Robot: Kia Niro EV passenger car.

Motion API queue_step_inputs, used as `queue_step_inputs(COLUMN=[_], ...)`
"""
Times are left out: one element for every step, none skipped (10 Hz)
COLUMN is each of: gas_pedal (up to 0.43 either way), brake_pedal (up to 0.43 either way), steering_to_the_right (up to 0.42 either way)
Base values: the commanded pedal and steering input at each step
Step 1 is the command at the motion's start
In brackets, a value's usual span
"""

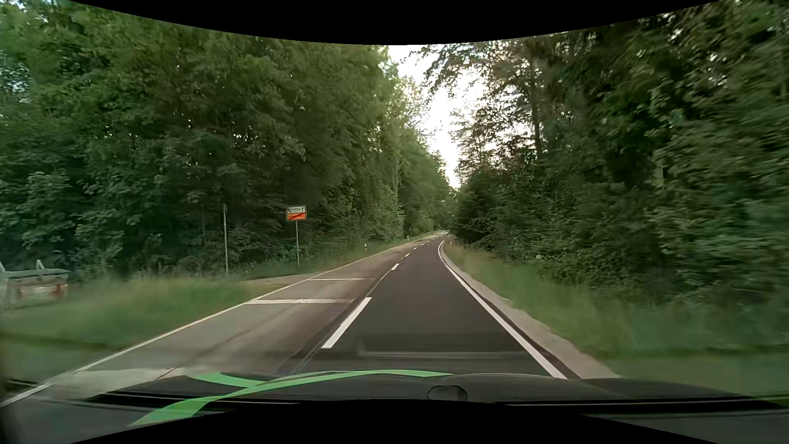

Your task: Follow the waypoints while adhering to traffic rules and regulations

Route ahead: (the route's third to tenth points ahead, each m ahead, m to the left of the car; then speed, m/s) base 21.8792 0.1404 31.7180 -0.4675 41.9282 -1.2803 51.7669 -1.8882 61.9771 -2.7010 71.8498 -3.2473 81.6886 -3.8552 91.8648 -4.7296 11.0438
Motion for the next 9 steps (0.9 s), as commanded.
queue_step_inputs(gas_pedal=[0.118,0.118,0.118,0.118,0.118,0.098,0.087,0.087,0.087], brake_pedal=[0.000,0.000,0.000,0.000,0.000,0.000,0.000,0.000,0.000], steering_to_the_right=[-0.002,-0.001,-0.001,0.000,0.000,0.001,0.000,0.000,0.001])
